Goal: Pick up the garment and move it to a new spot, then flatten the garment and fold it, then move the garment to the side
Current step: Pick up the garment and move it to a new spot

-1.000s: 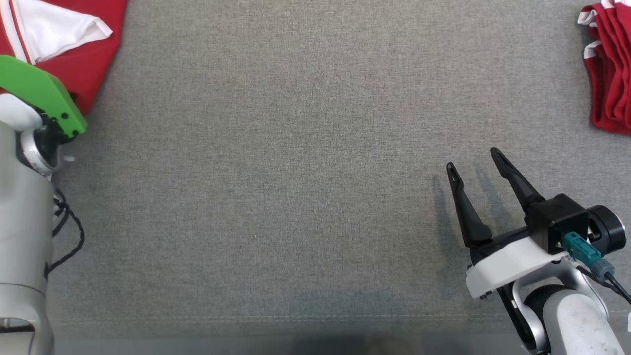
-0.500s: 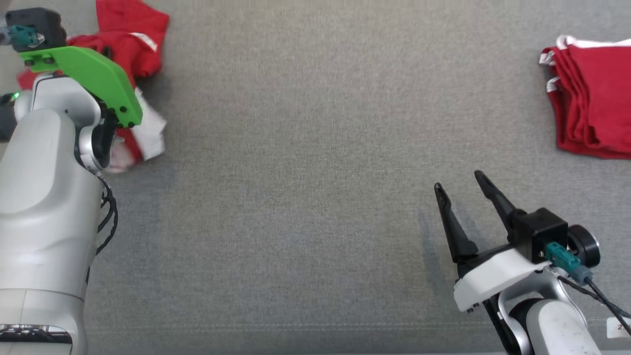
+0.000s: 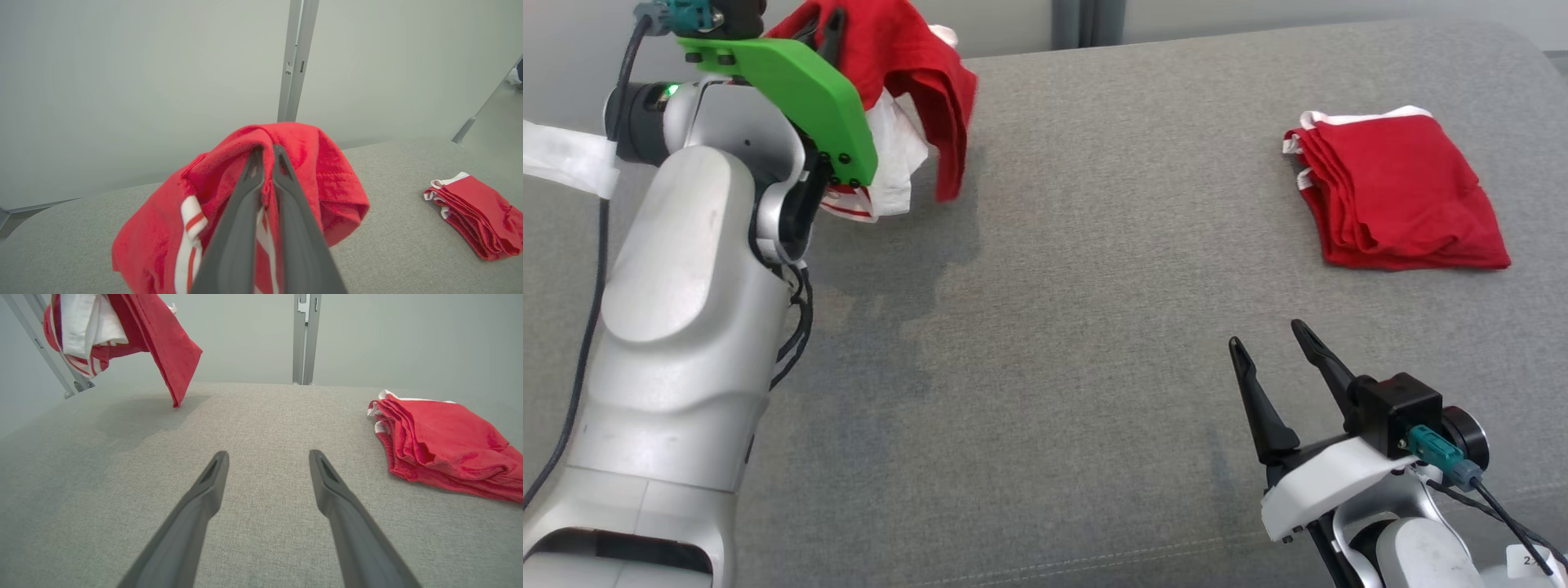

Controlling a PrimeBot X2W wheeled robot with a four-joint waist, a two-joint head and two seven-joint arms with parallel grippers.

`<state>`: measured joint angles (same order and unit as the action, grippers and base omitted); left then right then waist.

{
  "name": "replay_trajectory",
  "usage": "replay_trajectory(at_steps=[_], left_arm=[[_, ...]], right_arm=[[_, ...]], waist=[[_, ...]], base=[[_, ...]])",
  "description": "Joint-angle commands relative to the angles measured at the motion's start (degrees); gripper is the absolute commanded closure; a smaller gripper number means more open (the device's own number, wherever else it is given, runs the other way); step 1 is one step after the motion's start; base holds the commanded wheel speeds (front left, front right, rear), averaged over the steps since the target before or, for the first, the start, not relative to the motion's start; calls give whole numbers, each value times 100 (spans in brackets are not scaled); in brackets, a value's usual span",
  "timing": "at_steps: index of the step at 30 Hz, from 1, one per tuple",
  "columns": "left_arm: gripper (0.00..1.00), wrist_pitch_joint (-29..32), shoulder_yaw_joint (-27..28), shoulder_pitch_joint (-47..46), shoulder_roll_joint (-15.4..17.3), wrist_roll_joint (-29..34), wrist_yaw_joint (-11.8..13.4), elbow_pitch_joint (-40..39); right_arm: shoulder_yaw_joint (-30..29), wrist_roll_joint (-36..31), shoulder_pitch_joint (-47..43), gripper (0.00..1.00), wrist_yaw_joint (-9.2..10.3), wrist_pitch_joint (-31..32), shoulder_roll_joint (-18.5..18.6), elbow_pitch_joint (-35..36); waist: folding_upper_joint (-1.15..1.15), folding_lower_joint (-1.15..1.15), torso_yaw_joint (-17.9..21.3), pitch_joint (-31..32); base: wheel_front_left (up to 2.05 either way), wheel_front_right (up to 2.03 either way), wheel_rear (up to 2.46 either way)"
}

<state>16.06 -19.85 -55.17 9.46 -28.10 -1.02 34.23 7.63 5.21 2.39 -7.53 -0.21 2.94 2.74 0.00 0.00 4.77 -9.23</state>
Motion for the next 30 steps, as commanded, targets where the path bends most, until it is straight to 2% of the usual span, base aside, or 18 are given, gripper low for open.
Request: replay_trajectory(at_steps=[1, 7, 13, 18, 26, 27, 28, 29, 30], left_arm=[[100, -18, -17, -15, -61, -14, -31, -90], [100, 55, -334, 216, -444, -232, -155, -619], [100, -4, -648, 696, -543, -283, -184, -885], [100, 6, -817, 1141, -347, -146, -127, -672], [100, -274, -890, 1631, 179, 197, 159, 118], [95, -294, -948, 1659, 219, 249, 104, 223], [33, -352, -954, 1674, 252, 252, 99, 298], [0, -445, -942, 1675, 278, 257, 100, 371], [0, -536, -936, 1679, 319, 291, 126, 450]], right_arm=[[0, 37, -60, 0, 7, -45, -3, -22], [-15, 174, 5, 0, 7, -182, -4, -110], [-61, 244, 77, 0, 7, -272, -4, -161], [-49, 296, 123, 0, 7, -328, -4, -214], [15, 344, 199, 0, 8, -403, -4, -321], [21, 349, 202, 0, 7, -404, -4, -337], [22, 351, 203, 0, 8, -408, -4, -350], [24, 350, 203, 0, 8, -408, -4, -365], [34, 355, 208, 0, 8, -412, -4, -378]], waist=[[0, 0, 406, 290], [0, 0, 793, 210], [0, 0, 858, 75], [0, 0, 850, 15], [0, 0, 820, -4], [0, 0, 816, 8], [0, 0, 808, 22], [0, 0, 801, 41], [0, 0, 796, 62]], base=[[0, 0, 0], [0, 0, 0], [0, 0, 0], [0, 0, 0], [0, 0, 0], [0, 0, 0], [0, 0, 0], [0, 0, 0], [0, 0, 0]])
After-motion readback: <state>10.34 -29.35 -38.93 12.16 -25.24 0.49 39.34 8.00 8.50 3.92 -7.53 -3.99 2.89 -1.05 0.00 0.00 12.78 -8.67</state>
